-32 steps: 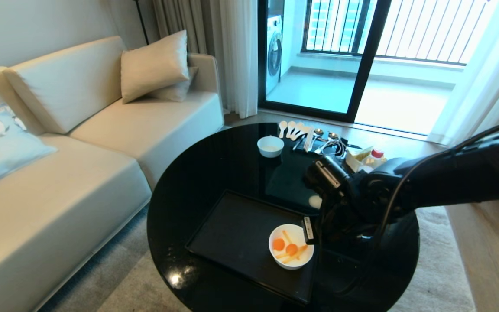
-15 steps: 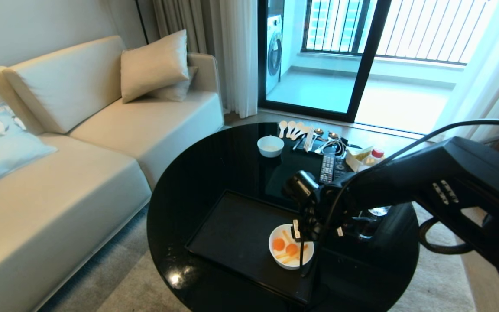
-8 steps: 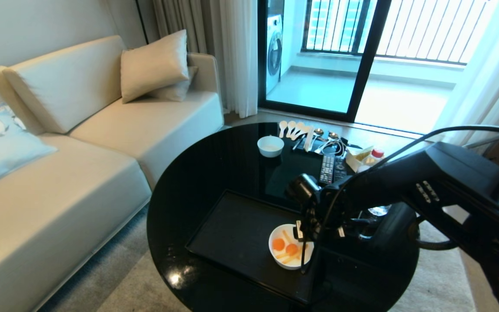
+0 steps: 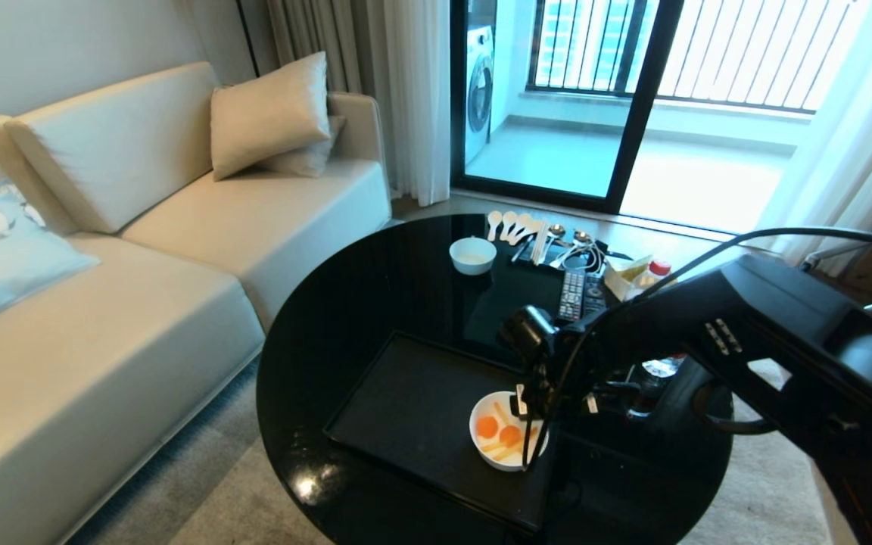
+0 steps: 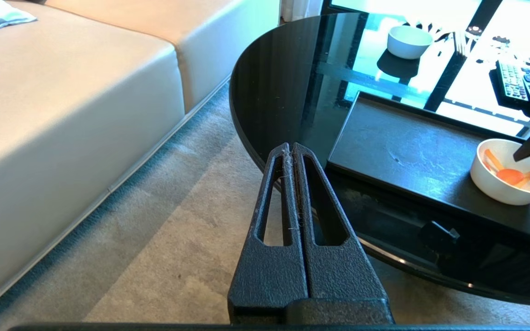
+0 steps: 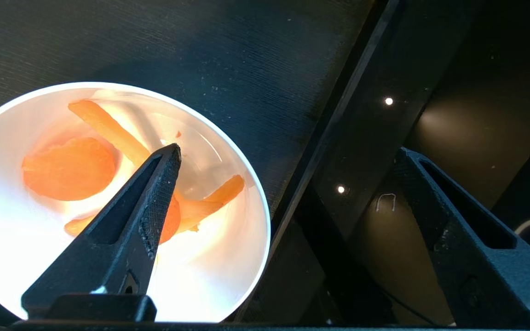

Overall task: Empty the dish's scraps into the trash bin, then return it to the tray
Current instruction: Pick up the bowl with leftover food

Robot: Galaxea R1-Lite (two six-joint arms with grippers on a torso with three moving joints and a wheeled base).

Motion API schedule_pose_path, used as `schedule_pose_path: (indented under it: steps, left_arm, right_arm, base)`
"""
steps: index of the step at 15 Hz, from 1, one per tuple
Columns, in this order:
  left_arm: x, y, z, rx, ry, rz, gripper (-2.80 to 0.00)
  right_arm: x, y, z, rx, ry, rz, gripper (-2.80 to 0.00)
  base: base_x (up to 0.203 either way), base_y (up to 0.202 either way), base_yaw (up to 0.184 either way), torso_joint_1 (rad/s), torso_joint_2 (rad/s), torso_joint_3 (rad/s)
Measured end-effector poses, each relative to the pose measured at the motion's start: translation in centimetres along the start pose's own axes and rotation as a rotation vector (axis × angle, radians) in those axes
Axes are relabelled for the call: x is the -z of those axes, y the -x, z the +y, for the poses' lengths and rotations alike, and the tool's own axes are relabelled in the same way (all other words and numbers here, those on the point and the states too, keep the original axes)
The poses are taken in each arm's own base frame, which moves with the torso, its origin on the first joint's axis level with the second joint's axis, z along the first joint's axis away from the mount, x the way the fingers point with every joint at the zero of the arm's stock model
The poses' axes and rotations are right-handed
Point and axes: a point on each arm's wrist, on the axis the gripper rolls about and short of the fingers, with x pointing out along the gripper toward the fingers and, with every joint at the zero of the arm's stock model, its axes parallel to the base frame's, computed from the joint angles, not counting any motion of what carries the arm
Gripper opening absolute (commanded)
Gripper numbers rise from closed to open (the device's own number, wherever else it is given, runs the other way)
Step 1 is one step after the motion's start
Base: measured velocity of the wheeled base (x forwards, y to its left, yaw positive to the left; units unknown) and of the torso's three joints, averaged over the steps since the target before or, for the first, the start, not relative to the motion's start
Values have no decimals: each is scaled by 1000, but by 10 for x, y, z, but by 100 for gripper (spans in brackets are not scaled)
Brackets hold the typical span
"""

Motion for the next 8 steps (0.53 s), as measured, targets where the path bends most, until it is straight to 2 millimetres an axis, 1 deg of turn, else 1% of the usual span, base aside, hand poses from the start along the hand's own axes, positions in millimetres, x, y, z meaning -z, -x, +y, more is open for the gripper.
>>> schedule_pose_path:
  steps: [6, 7, 8]
  left_arm:
    - [0, 0, 0, 0, 0, 0, -280]
    - [0, 0, 0, 0, 0, 0, -280]
    - [0, 0, 0, 0, 0, 0, -280]
  right_arm:
    - [0, -8, 1, 5, -3, 6, 0]
    - [-1, -9, 1, 5, -3, 6, -280]
    - [-1, -10, 1, 4, -3, 7, -280]
  base:
    - [0, 0, 0, 0, 0, 0]
    - [0, 0, 0, 0, 0, 0]
    - [0, 0, 0, 0, 0, 0]
